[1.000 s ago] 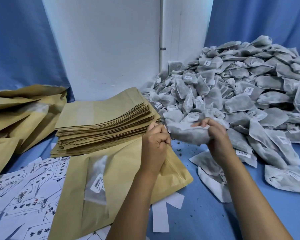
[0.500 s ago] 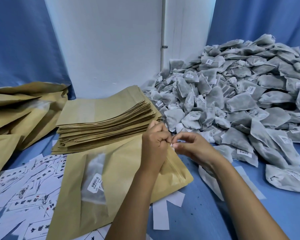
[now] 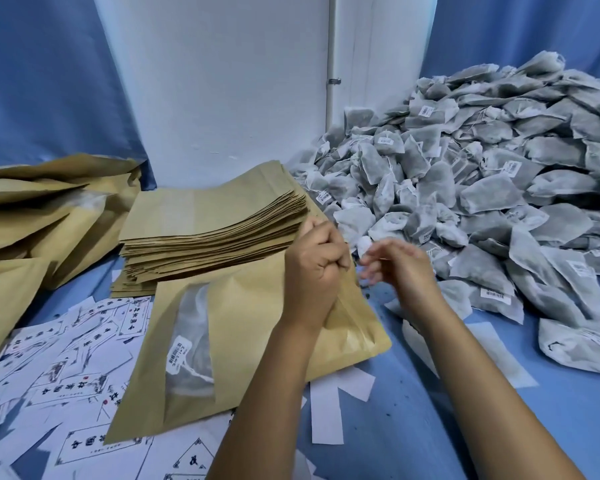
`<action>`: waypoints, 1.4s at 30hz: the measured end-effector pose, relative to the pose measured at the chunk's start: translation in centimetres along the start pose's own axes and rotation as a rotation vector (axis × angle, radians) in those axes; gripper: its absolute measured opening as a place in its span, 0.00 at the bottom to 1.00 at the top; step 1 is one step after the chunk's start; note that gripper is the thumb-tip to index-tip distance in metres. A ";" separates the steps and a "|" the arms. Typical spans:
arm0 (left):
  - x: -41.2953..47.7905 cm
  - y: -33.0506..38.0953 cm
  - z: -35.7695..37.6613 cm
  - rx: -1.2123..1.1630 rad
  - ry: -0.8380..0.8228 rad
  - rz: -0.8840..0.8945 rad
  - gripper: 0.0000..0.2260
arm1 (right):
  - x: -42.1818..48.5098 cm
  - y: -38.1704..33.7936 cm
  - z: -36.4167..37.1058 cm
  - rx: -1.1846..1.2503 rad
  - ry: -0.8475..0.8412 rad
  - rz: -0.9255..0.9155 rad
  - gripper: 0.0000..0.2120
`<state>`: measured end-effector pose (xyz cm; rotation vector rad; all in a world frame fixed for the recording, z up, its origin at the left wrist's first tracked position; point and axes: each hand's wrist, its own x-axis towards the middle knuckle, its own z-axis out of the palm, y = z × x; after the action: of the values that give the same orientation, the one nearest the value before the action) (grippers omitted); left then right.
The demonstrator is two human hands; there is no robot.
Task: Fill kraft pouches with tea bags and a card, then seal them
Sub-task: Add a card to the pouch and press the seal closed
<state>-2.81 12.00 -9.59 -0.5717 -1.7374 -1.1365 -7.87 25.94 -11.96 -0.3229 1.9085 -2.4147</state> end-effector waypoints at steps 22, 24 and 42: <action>0.9 -0.4 -2.0 -0.055 0.181 -0.070 0.15 | -0.7 3.6 1.2 -0.927 -0.703 0.127 0.17; 1.1 -0.5 -2.2 -0.058 0.213 -0.073 0.16 | -0.9 3.5 1.4 -0.919 -0.719 0.137 0.20; 1.2 -0.4 -2.4 -0.065 0.252 -0.069 0.16 | -1.7 3.7 2.3 -0.943 -0.708 0.220 0.18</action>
<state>-2.60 9.56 -8.43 -0.3913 -1.5182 -1.2601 -6.06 23.11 -15.24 -0.7924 2.3252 -0.9027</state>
